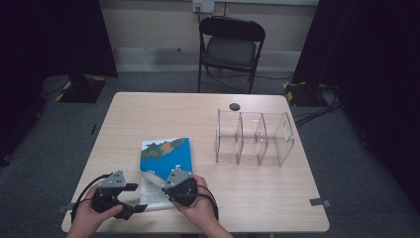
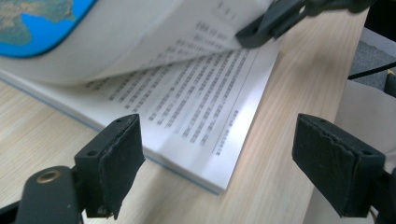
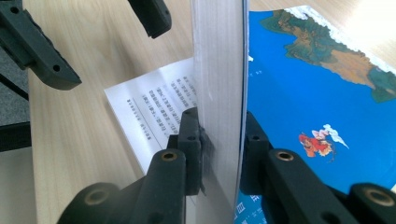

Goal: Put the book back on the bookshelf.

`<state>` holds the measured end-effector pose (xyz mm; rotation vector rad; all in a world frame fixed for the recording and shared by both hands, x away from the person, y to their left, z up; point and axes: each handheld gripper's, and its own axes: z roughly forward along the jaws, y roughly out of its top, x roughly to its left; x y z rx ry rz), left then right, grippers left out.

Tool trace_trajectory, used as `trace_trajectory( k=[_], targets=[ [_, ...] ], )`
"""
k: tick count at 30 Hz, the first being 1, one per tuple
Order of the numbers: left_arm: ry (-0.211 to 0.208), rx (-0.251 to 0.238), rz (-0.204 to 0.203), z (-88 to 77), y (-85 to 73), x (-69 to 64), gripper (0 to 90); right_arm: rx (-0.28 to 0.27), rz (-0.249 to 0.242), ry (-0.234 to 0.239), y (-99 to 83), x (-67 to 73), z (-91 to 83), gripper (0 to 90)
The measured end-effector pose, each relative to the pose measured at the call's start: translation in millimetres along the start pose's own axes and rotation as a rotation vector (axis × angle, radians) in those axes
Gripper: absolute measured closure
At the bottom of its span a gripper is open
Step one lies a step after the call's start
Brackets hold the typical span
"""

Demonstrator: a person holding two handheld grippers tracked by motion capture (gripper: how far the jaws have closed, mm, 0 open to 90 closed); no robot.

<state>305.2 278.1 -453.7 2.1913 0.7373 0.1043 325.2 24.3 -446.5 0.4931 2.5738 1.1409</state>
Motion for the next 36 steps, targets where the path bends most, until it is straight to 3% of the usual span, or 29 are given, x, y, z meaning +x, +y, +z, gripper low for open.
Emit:
trace_trajectory(
  k=[6,11,22,30,36],
  targets=[
    [-0.001,-0.004,-0.009,-2.3,-4.0,2.8,16.3,0.0,0.0,0.003,5.8,-4.1,-4.0,76.3],
    [-0.007,0.023,0.017,0.5,-5.5,2.6,16.7,0.009,0.026,0.007,11.9,-7.1,-7.8,76.6],
    [-0.013,0.021,0.002,0.9,-8.6,4.3,17.3,0.03,0.071,0.017,24.3,-15.1,-15.4,76.8],
    [-0.017,0.048,0.014,3.5,-10.4,4.3,17.2,0.041,0.111,0.03,38.4,-23.6,-20.8,76.9],
    [-0.024,0.053,0.014,7.7,-12.3,3.9,17.2,0.049,0.107,0.034,47.0,-28.3,-23.2,76.9]
  ],
)
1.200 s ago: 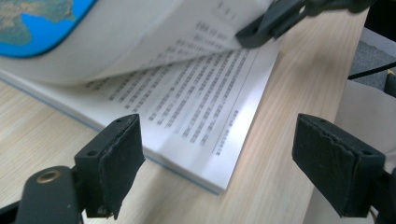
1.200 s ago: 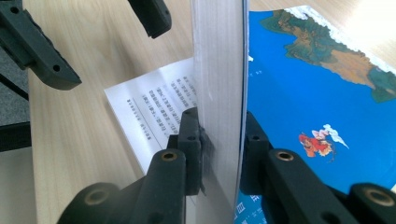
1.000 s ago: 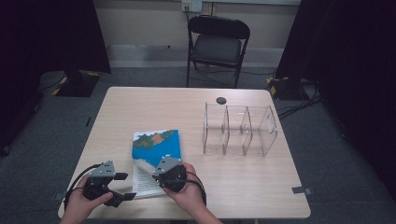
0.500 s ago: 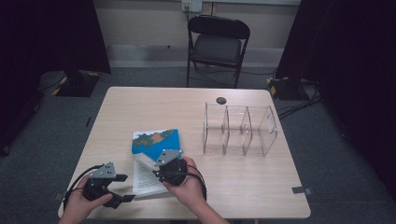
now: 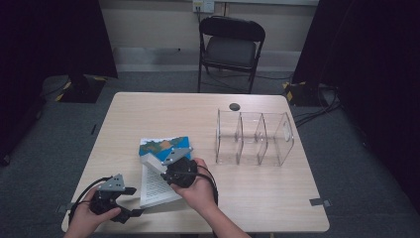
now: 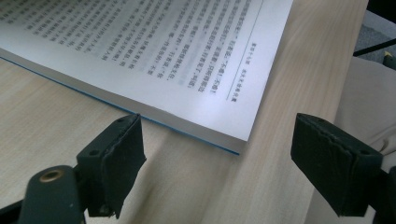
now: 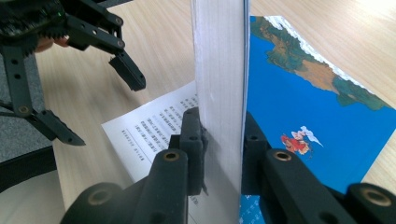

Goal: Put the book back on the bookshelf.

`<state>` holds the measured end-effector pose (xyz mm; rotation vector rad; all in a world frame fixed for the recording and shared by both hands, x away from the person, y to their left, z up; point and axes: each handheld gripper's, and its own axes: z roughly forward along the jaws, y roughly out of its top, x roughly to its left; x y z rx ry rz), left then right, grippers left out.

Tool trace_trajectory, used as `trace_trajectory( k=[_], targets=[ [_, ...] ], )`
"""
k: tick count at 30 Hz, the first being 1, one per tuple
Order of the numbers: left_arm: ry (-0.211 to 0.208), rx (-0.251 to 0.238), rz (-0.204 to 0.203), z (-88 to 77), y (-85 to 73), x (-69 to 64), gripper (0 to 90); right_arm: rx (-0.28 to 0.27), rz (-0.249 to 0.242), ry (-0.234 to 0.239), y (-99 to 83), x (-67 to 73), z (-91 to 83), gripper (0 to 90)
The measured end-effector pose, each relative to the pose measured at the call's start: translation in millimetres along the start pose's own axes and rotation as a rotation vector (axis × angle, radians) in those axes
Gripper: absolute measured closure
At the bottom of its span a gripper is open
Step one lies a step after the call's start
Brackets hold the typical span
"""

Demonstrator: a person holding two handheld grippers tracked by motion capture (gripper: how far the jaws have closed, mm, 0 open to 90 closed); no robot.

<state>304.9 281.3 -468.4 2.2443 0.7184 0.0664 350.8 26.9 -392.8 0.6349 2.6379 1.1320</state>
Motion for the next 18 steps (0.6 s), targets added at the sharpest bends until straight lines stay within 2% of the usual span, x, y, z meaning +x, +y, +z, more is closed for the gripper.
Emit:
trace_trajectory(
  k=[3,4,7,9,10,12,13,17,18],
  targets=[
    [0.0,0.009,-0.005,3.0,-1.8,0.3,17.2,0.005,0.003,0.001,1.2,-0.3,0.1,76.9],
    [0.002,0.026,0.007,4.2,-2.3,0.7,17.3,0.018,0.005,-0.001,3.0,-0.7,-0.6,76.9],
    [0.005,0.027,0.004,5.5,-2.9,0.8,17.3,0.024,0.02,0.004,6.6,-3.3,-2.1,76.9],
    [0.008,0.023,0.009,6.8,-3.2,0.1,17.3,0.019,0.008,0.007,7.8,-3.9,-1.8,76.9],
    [0.011,0.02,0.006,7.4,-3.4,0.1,17.3,0.035,0.005,0.006,9.7,-4.4,-2.3,76.9],
    [0.008,0.024,0.006,8.7,-4.6,0.8,17.4,0.029,0.014,0.012,11.4,-6.4,-3.3,76.9],
    [0.015,0.019,0.001,8.6,-5.3,1.4,17.5,0.027,0.036,0.016,11.9,-6.8,-4.0,76.9],
    [0.021,-0.005,-0.014,10.0,-8.0,4.1,16.2,0.035,0.044,0.008,15.2,-8.0,-5.4,76.9],
    [0.021,-0.014,-0.032,11.2,-8.0,4.1,16.2,0.035,0.044,0.008,15.2,-8.0,-5.4,76.9]
  ],
)
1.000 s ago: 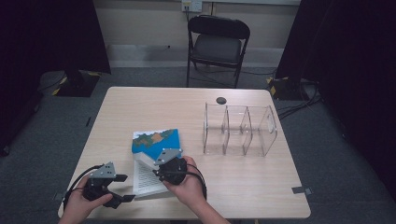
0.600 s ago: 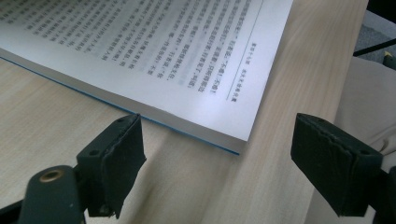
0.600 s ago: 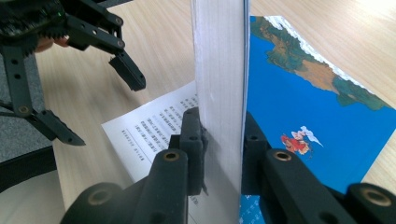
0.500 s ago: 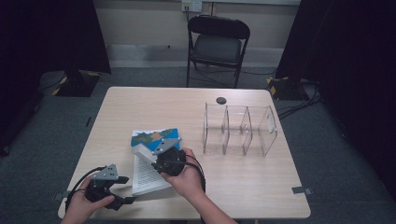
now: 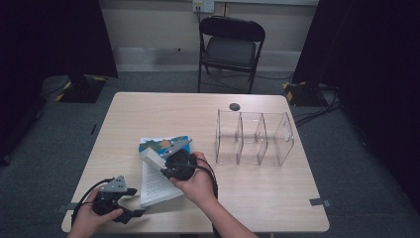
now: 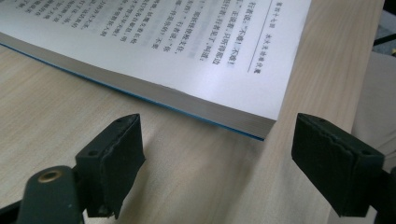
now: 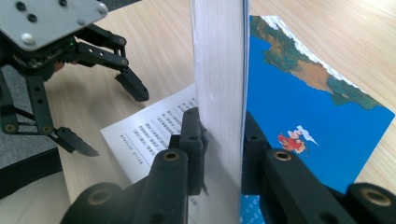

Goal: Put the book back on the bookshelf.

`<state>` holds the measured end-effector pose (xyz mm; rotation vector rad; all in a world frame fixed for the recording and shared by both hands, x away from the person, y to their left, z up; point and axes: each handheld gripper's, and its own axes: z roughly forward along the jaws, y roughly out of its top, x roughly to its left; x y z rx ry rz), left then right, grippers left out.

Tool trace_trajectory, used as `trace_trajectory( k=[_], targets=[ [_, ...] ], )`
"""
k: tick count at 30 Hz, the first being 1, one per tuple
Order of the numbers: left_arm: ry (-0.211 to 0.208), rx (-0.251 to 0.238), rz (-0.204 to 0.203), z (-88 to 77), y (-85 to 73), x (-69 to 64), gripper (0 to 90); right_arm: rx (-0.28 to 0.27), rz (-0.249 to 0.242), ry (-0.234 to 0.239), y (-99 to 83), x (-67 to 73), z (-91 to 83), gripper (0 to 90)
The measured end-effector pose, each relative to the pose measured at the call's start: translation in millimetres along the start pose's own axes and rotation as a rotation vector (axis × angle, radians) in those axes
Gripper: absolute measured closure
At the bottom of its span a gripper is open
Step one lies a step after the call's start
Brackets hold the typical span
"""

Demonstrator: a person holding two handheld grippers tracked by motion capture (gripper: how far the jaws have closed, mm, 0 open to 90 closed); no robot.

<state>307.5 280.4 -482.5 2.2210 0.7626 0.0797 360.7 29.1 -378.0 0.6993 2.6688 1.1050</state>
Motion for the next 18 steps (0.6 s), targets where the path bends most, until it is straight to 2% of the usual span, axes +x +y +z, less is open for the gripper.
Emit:
trace_trajectory(
  k=[1,3,5,6,8,13,15,18],
  targets=[
    [-0.004,0.008,0.007,0.5,0.0,0.8,16.3,-0.005,0.002,0.003,1.2,-0.1,-0.4,76.9],
    [-0.008,-0.011,0.015,2.6,0.5,0.9,16.3,-0.007,-0.003,0.006,2.5,-1.3,-0.4,76.9],
    [-0.007,0.002,0.008,4.6,1.1,-0.2,16.3,-0.006,0.0,0.002,3.3,-0.6,-0.7,76.9],
    [-0.004,0.005,0.023,5.2,0.9,0.0,16.3,-0.008,0.007,0.006,4.1,-1.1,-0.6,76.9],
    [-0.001,0.018,0.029,6.9,0.5,-0.1,16.4,0.005,-0.007,0.001,5.3,-1.5,-1.0,76.9],
    [0.028,0.029,0.043,6.1,-0.6,0.4,16.3,-0.003,0.009,0.006,6.4,-2.3,-1.1,76.9],
    [0.027,0.036,0.05,7.2,-2.4,1.6,16.2,0.006,0.008,0.006,7.3,-2.9,-1.5,76.9],
    [0.043,0.033,0.062,8.8,-2.8,1.5,16.0,0.002,0.029,0.016,9.6,-5.0,-3.2,76.9]
  ],
)
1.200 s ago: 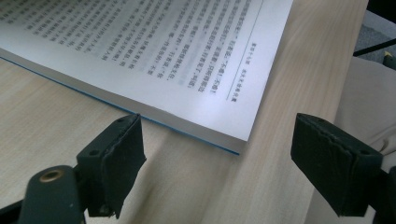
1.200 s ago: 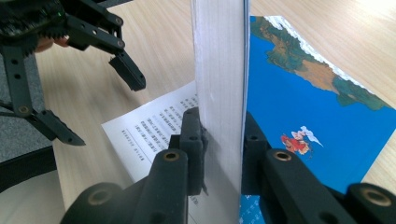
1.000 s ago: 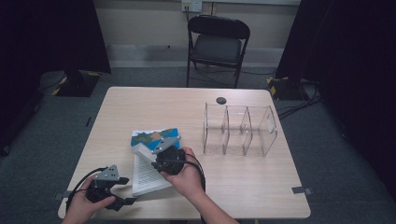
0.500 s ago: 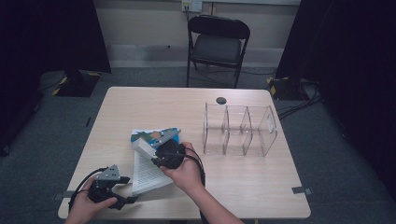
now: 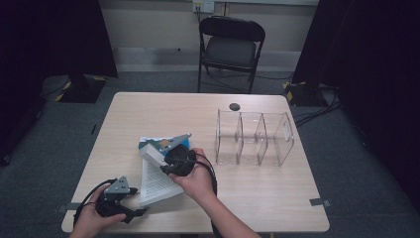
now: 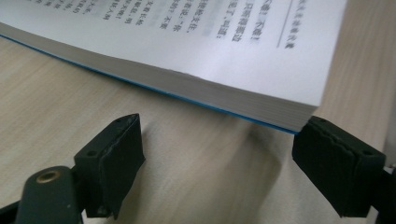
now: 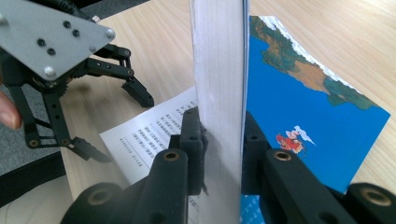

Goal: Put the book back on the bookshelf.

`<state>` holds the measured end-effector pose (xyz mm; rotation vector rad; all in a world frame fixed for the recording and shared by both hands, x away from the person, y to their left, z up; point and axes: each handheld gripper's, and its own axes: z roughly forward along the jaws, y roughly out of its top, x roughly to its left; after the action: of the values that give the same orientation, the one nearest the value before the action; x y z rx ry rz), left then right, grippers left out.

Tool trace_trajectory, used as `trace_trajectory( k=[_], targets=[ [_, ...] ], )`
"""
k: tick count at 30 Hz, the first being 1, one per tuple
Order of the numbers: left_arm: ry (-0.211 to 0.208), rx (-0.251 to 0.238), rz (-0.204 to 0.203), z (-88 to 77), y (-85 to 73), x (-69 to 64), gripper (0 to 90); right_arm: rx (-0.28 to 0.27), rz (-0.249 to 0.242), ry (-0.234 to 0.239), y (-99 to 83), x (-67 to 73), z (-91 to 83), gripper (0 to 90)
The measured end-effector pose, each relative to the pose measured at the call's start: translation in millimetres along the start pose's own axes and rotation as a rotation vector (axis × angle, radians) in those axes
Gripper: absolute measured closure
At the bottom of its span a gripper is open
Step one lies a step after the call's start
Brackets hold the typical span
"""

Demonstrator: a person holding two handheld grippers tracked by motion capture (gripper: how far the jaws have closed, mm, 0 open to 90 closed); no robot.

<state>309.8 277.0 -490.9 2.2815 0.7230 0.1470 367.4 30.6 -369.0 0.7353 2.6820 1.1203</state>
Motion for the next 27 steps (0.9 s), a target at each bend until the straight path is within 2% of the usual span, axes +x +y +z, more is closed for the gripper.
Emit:
trace_trajectory(
  k=[2,4,6,7,8,11,14,18,22,24,25,27],
  targets=[
    [0.004,-0.014,0.007,1.9,-0.3,-0.6,15.6,0.002,0.009,-0.002,0.5,-0.4,-0.5,76.9],
    [0.019,-0.017,0.034,3.3,-0.6,-0.8,15.2,0.008,-0.004,-0.004,3.2,-0.6,-0.4,76.9],
    [0.029,-0.014,0.038,3.8,0.0,-0.5,15.2,0.01,-0.013,-0.001,3.6,-1.5,-0.1,76.9],
    [0.033,-0.013,0.039,4.2,0.1,-0.2,15.2,0.012,0.012,-0.006,4.5,-0.7,-0.4,76.9],
    [0.04,-0.03,0.042,5.7,-0.6,-0.1,15.2,0.012,0.012,-0.006,4.5,-0.7,-0.4,76.9],
    [0.07,-0.014,0.066,6.8,0.9,-1.1,15.1,0.012,0.009,-0.009,6.1,-1.1,-1.0,76.9],
    [0.084,-0.031,0.039,10.2,2.4,-2.0,14.8,0.017,-0.001,-0.003,6.3,-0.8,-0.1,76.8],
    [0.095,-0.037,0.033,12.8,4.6,-0.7,14.0,0.015,0.005,-0.005,5.9,0.2,0.5,76.8],
    [0.098,-0.022,0.031,13.4,7.0,-0.8,13.5,0.014,0.003,-0.005,4.4,0.4,0.7,76.8],
    [0.086,-0.019,0.025,13.2,7.7,-0.3,13.5,0.013,-0.001,0.002,3.3,0.2,1.4,76.8],
    [0.075,-0.04,0.013,14.2,7.3,0.0,13.9,0.014,-0.004,0.004,2.9,0.2,1.5,76.7],
    [0.067,-0.049,0.0,13.0,8.3,-0.6,16.3,0.018,-0.007,-0.007,2.5,0.4,0.9,76.7]
  ],
)
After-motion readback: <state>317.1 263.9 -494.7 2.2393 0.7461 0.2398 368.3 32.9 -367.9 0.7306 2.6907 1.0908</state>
